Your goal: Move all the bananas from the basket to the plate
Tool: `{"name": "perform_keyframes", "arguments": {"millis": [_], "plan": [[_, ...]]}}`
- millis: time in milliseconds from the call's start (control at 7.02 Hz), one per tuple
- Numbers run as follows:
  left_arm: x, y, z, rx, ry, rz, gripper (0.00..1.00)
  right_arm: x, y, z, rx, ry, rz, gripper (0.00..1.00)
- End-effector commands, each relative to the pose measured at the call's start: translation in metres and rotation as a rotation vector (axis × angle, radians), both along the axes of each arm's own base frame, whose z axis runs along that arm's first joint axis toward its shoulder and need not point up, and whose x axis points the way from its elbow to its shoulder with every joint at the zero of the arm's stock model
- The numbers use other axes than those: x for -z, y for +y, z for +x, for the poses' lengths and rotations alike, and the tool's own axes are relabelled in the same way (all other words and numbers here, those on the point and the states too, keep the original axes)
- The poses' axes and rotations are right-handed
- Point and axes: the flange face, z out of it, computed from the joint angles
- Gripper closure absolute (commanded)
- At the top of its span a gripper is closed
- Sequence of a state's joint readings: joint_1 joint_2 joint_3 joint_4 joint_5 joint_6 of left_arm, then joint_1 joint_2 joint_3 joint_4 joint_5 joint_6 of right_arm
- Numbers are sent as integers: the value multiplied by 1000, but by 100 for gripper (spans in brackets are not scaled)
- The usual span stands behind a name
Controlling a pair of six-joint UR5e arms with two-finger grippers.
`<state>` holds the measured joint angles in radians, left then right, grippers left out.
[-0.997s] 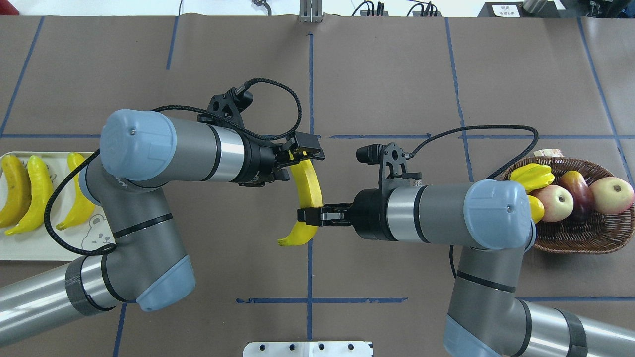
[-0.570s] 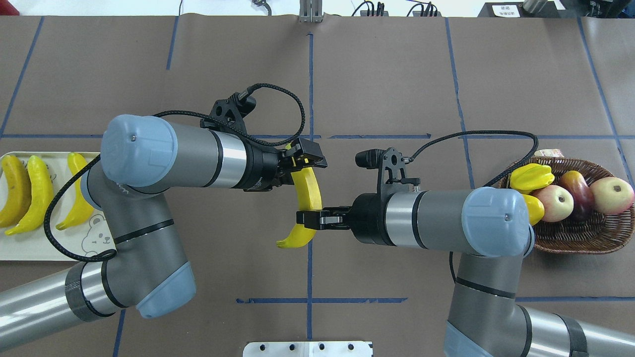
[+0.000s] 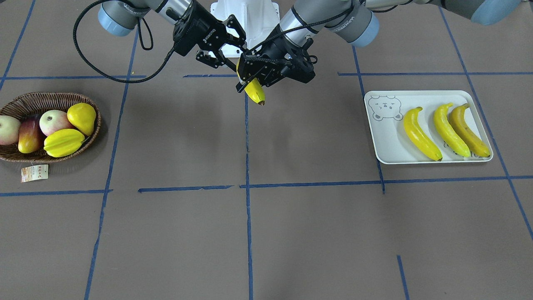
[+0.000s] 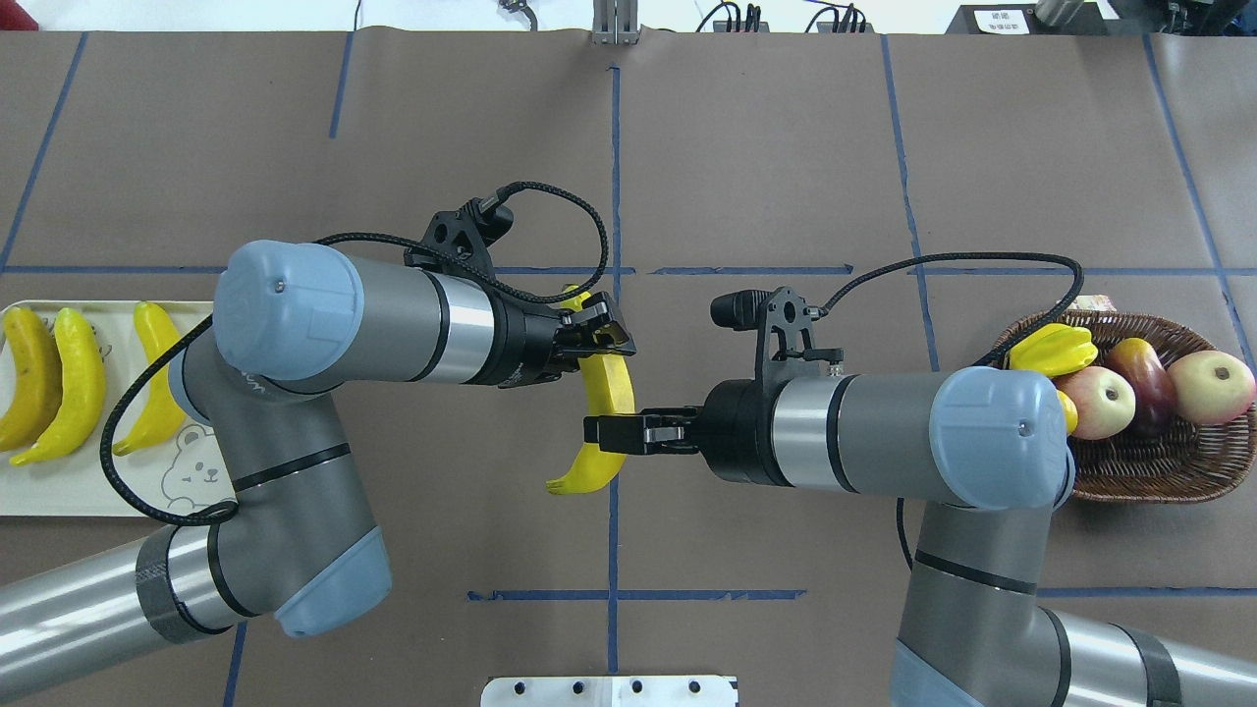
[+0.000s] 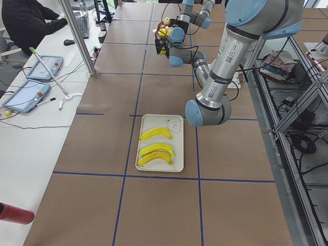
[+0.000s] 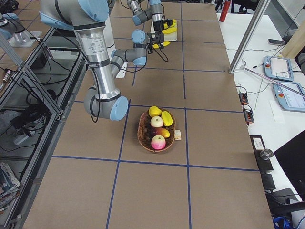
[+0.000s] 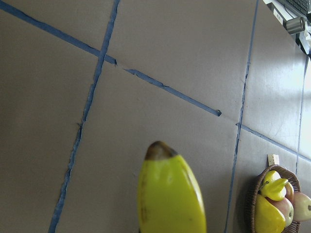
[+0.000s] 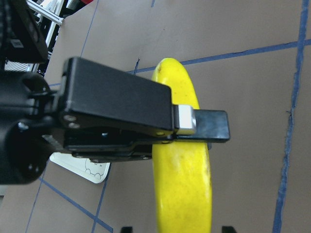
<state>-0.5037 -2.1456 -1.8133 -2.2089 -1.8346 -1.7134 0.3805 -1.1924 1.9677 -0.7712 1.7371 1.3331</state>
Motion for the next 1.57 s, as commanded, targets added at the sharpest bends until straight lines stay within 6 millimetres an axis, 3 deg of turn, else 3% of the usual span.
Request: {"name": "perform_keyframes", "arguments": {"millis": [0,285,427,570,712,855,997,1282,1425], "plan": [[-1,-1,0,-1,-3,1,100,2,0,2,1,1,-2,0],[-5,-9,-3,14,-31,-9,100,9,2,13,-1,43,-17,0],[-21,-25,-9,37,-116,-55,100,22,6,35,-5,125,-45,0],[-51,-39,-19,34,-264,-89,100,29,6,50,-14,188,-65,0],[-77,-54,-43,10,-412,-35,100,24,-5,57,-38,224,-84,0],[-125,-50,-66,-28,-555,-21,100,17,-14,62,-59,251,-99,0],[-173,-58,-96,-25,-629,-37,100,12,-19,65,-70,263,-107,0],[-259,-55,-140,-56,-759,-58,100,-2,-25,70,-85,288,-119,0],[-275,-61,-154,-53,-785,-62,100,-2,-26,70,-88,289,-121,0]]}}
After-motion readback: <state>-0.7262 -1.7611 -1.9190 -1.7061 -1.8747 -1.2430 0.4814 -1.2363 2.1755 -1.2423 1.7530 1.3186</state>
